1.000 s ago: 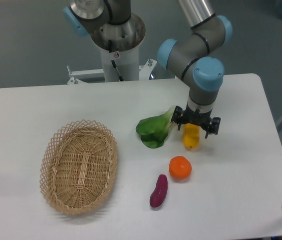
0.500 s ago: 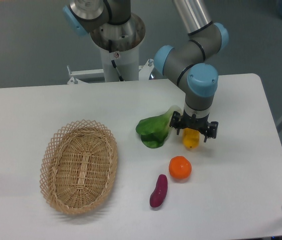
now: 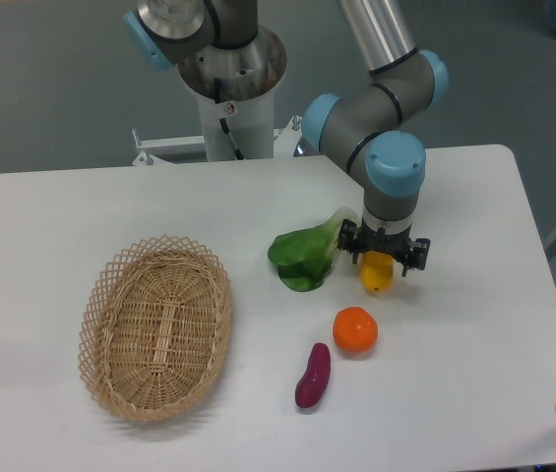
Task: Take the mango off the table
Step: 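Close the gripper fingers on the yellow mango, then lift the grasped mango up off the table toward the orange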
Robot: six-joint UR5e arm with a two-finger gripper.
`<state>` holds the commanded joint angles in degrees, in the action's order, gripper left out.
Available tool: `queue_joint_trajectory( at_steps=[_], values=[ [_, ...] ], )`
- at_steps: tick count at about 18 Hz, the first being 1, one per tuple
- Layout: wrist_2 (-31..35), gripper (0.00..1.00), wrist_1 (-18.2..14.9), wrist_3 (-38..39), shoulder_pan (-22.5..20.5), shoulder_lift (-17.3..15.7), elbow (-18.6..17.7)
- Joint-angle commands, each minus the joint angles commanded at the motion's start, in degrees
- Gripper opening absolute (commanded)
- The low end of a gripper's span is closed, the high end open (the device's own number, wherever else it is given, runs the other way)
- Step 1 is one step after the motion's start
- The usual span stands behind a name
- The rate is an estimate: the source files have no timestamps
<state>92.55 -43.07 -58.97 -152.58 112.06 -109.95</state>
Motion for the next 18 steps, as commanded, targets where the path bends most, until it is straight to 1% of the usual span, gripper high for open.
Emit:
queue_joint_trajectory(
  at_steps=[3, 6, 9, 11, 14, 16, 17, 18],
  values=[
    [0.0, 0.56, -0.1, 0.0, 0.0, -0.1, 0.4],
    [-0.2, 0.55, 0.1, 0.1, 0.0, -0.3, 1.1],
    [-1.1, 0.53, 0.1, 0.1, 0.0, -0.7, 1.4],
    [-1.8, 0.52, -0.3, 0.1, 0.0, -1.1, 3.6],
    [-6.9, 0.52, -1.1, 0.2, -0.8, -3.4, 5.2],
    [-11.0, 0.52, -2.5, 0.2, -1.5, -4.0, 6.1],
    [-13.3, 0.52, -2.9, 0.9, -1.7, -4.8, 6.3],
    [-16.1, 0.52, -2.9, 3.3, -1.7, -5.7, 6.7]
  ],
)
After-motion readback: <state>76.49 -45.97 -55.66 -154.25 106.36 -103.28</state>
